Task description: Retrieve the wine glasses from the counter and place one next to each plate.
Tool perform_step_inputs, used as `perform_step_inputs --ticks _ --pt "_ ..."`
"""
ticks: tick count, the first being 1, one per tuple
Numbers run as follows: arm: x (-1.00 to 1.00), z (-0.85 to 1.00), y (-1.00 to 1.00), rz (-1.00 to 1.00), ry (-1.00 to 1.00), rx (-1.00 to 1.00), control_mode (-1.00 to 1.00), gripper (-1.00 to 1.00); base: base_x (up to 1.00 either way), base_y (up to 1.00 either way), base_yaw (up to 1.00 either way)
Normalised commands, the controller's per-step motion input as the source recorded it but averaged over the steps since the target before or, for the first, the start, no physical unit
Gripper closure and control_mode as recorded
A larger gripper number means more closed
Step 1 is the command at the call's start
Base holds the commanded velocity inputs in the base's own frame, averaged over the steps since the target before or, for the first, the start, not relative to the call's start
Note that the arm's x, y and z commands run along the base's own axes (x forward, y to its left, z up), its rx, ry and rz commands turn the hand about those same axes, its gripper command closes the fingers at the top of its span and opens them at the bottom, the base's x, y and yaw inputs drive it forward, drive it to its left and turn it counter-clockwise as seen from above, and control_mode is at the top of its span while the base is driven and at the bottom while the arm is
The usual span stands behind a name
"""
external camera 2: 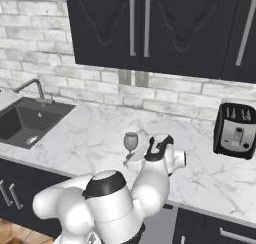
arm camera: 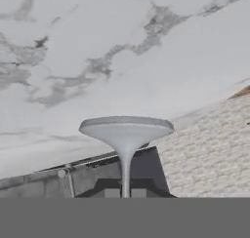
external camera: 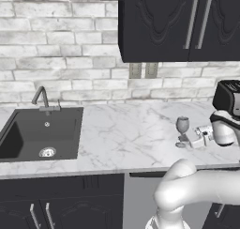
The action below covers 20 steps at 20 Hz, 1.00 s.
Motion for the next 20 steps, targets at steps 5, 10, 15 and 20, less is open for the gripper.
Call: perform_step_inputs --ticks 5,10,15,20 --pt "-0.51 0.70 0.00 0.00 -0.38 0.00 -1.00 1.00 0.00 0.00 0.00" --pt "-0.75 0.98 0.00 0.00 -0.58 0.00 -1.00 1.00 0.00 0.00 0.00" --pt "-0.65 0.98 0.01 0.00 -0.44 0.00 -1.00 1.00 0.00 0.00 0.00" --pt "-0.38 0.58 0.29 0.00 -0.22 -0.01 -1.00 1.00 0.00 0.00 0.00"
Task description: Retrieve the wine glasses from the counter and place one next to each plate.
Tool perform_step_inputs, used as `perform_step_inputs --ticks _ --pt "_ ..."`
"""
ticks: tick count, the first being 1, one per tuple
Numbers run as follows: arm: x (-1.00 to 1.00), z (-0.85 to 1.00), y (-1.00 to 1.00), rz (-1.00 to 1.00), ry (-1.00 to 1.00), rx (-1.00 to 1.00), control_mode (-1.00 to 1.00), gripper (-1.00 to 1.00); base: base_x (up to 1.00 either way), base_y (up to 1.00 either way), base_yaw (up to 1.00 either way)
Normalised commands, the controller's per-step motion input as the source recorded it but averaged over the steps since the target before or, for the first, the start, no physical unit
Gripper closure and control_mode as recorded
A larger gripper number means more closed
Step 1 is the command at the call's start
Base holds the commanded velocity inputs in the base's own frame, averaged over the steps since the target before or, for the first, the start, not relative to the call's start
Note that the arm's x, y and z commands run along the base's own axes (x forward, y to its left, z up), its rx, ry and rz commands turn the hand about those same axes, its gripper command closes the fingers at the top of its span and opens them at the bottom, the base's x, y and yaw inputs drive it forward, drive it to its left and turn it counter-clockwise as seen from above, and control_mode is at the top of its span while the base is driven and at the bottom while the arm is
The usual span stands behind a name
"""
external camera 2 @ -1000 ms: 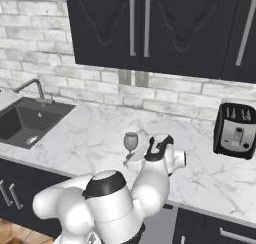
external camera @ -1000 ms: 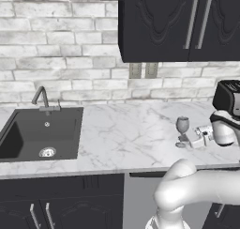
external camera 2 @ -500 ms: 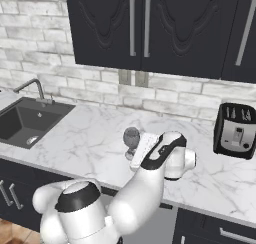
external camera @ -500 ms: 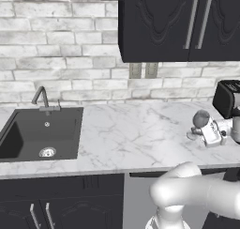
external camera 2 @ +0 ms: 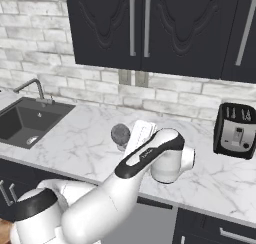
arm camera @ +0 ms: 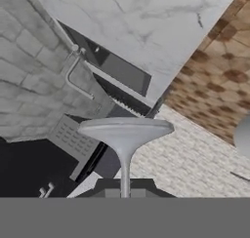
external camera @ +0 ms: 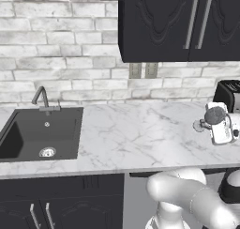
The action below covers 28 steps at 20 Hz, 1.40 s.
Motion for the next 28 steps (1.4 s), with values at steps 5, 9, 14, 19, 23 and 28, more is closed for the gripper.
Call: perform_step_inputs --ticks 5,9,14,19,23,28 --pt "0.00 0.06 0.76 0.00 0.00 -0.09 -1.00 1.00 0.00 0.00 0.00" --pt "0.00 0.06 0.58 0.00 0.00 -0.07 -1.00 1.00 0.00 0.00 0.00" --pt "-0.02 0.17 0.44 0.00 0.01 -0.04 -1.00 1.00 0.00 0.00 0.00" --pt "-0.10 0.09 0.26 0.00 0.00 -0.02 1.00 1.00 -0.19 0.20 0.01" --pt "0.00 0.00 0.00 0.00 0.00 0.00 1.00 1.00 -0.59 0.64 0.09" --pt "0.00 0.00 0.00 0.00 0.00 0.00 1.00 1.00 -0.68 0.91 0.16"
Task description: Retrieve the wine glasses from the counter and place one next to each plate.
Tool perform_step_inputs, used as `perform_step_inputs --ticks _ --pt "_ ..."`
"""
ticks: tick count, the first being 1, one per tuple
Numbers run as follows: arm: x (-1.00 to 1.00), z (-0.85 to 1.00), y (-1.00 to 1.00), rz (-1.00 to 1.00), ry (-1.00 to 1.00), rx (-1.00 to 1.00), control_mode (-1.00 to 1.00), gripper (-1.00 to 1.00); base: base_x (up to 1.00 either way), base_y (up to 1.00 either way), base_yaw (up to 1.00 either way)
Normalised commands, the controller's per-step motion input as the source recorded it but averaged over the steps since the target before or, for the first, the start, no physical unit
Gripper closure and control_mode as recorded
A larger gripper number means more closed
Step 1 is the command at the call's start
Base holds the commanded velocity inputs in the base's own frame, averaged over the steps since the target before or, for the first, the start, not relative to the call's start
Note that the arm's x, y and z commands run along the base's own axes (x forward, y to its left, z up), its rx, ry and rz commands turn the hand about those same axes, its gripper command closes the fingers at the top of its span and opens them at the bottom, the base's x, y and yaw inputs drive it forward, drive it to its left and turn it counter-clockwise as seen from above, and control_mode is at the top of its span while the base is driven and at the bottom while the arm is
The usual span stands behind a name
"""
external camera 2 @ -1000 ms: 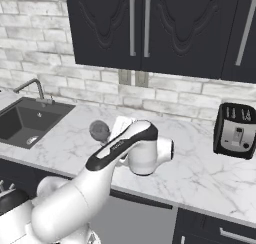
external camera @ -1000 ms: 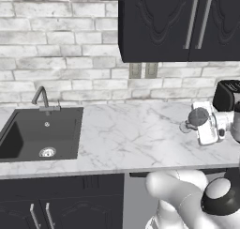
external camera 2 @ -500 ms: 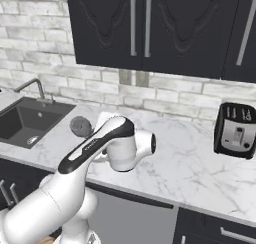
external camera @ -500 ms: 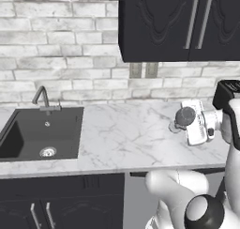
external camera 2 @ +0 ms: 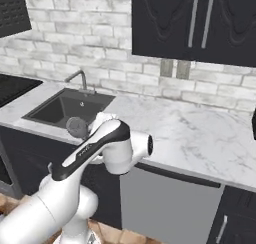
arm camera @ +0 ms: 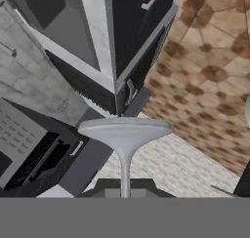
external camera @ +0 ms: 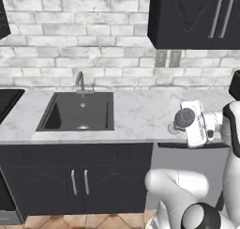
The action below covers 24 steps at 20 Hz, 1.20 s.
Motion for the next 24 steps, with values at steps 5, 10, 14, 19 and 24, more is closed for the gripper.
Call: perform_step_inputs --ticks 5,10,14,19,24 --pt "0.00 0.00 0.00 0.00 0.00 0.00 1.00 1.00 -0.38 1.00 0.41" --pt "0.00 0.00 0.00 0.00 0.00 0.00 1.00 1.00 -0.01 0.65 0.84" --pt "0.00 0.00 0.00 0.00 0.00 0.00 1.00 1.00 0.00 0.20 1.00" --pt "0.00 0.00 0.00 0.00 0.00 0.00 1.00 1.00 0.00 0.00 1.00" --pt "0.00 0.00 0.00 0.00 0.00 0.00 1.00 1.00 0.00 0.00 1.00"
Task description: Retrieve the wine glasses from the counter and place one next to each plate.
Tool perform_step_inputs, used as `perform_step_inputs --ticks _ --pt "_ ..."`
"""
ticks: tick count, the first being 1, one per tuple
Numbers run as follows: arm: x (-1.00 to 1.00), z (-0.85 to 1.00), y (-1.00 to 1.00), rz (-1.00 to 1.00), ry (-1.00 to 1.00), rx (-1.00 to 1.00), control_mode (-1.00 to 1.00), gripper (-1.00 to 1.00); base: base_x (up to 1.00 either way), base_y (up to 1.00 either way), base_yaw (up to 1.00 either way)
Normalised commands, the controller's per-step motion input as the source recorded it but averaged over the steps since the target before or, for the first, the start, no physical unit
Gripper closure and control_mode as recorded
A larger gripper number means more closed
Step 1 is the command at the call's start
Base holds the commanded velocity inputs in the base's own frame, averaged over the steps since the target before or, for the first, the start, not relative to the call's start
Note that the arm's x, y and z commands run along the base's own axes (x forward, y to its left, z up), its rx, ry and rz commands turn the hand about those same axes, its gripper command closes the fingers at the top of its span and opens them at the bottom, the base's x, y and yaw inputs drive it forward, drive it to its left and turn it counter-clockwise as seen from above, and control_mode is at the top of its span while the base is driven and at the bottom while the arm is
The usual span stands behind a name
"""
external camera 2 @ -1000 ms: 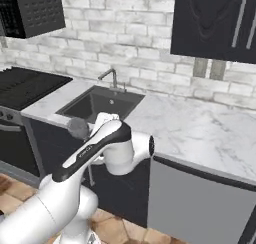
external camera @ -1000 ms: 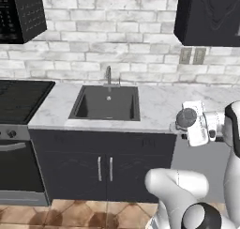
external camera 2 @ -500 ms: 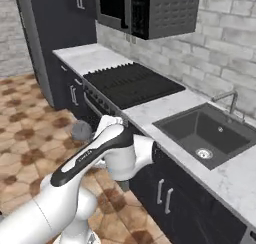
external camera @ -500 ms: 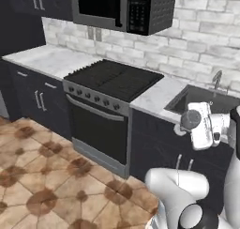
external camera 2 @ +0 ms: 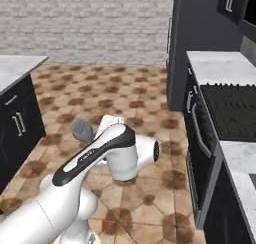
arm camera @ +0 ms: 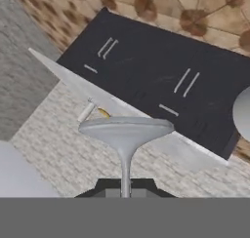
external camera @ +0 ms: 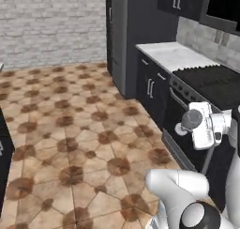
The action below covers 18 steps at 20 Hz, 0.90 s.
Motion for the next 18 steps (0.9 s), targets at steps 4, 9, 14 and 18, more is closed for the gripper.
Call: perform_step_inputs --ticks 4,9,14,18 --pt "0.00 0.00 0.00 0.00 0.00 0.00 1.00 1.00 0.00 0.00 1.00" --pt "0.00 0.00 0.00 0.00 0.00 0.00 1.00 1.00 0.00 0.00 1.00" --pt "0.00 0.00 0.00 0.00 0.00 0.00 1.00 1.00 0.00 0.00 1.00" --pt "0.00 0.00 0.00 0.00 0.00 0.00 1.00 1.00 0.84 -0.31 0.74"
